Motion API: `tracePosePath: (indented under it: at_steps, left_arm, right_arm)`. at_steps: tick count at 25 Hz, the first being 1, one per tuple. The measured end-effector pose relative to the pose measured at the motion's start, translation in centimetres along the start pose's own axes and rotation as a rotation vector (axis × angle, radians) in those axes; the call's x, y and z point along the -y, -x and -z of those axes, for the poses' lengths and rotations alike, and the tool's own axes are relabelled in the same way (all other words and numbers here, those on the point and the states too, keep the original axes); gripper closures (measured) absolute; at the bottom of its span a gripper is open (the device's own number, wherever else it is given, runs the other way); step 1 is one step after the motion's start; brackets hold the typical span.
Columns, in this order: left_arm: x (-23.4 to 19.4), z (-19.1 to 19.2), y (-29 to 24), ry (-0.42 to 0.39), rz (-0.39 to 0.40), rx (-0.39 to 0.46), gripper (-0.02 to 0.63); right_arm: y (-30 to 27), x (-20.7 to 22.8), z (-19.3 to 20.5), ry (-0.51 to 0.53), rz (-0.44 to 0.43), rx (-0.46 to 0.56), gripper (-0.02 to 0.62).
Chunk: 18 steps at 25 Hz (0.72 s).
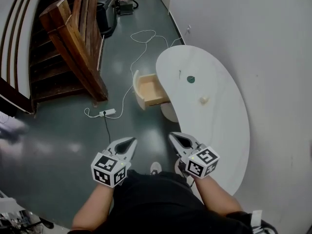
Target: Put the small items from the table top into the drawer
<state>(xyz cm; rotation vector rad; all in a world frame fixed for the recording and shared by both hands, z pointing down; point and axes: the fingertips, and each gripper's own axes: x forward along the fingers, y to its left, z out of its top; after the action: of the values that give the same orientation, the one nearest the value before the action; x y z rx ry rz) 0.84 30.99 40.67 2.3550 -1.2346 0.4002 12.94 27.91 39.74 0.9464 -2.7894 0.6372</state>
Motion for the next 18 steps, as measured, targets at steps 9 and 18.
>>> tracePosePath:
  at_steps: [9,18]
  left_arm:
    - [-2.4,-2.4,-5.1,-0.048,-0.006,-0.022,0.592]
    - [-6.5,-4.1,-10.3,-0.062,0.039,-0.048,0.592]
  right_arm:
    - [-1.9,4.2,1.1,-0.045,0.006,-0.023,0.597]
    - [-5.2,9.0,-0.1,-0.024,0.069,-0.035,0.597]
